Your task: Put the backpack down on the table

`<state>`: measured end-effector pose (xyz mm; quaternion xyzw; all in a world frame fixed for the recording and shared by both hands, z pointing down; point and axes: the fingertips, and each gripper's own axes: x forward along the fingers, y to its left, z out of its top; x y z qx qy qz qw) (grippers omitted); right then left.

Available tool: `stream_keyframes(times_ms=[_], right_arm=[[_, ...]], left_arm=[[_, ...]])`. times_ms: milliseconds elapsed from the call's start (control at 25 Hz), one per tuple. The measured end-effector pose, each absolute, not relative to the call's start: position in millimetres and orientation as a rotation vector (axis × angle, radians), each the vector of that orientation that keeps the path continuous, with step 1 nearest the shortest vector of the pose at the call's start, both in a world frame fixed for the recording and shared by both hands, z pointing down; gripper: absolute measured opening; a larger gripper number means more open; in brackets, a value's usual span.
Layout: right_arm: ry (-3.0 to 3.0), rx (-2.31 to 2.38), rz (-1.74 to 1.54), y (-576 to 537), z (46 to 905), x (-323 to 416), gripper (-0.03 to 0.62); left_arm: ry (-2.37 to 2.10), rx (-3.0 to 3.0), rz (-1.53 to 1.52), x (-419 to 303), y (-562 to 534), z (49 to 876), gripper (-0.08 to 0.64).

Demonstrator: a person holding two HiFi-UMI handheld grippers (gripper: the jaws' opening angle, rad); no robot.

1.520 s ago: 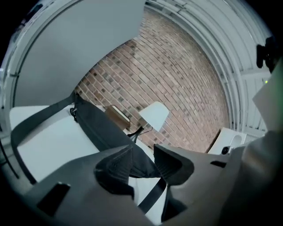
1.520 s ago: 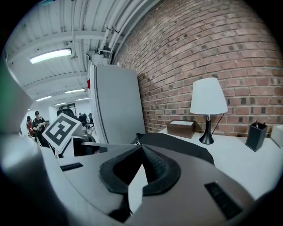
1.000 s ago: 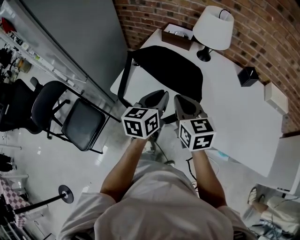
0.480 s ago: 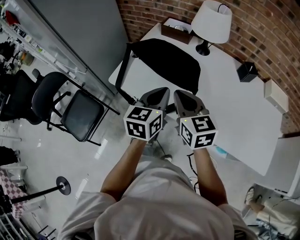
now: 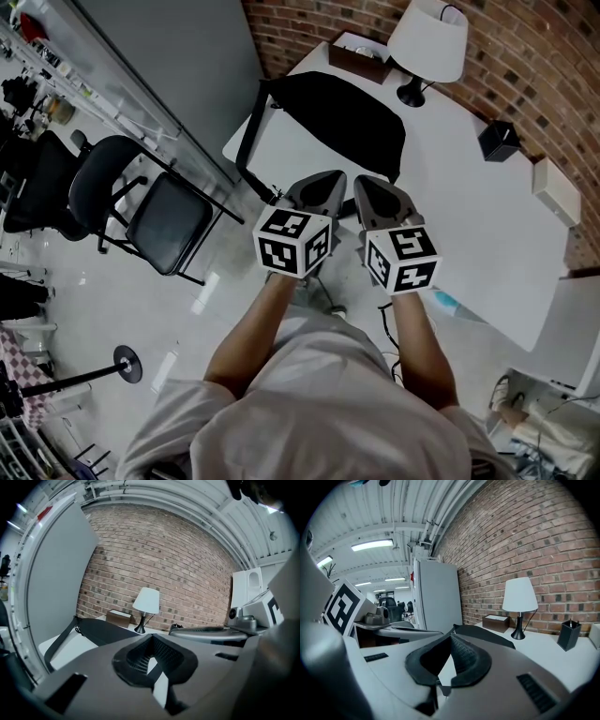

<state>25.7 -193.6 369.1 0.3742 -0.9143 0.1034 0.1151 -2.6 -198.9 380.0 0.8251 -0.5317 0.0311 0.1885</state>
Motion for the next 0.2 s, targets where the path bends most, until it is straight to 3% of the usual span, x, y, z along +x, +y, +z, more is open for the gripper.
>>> stream_keyframes(times_ms=[200], right_arm=[[-2.683,1.09,0.294,-191.2,367.6,22.7,0.002]], left_arm=[[-1.509,2.325,0.092,-4.4,-197.0,379.3,0.006]])
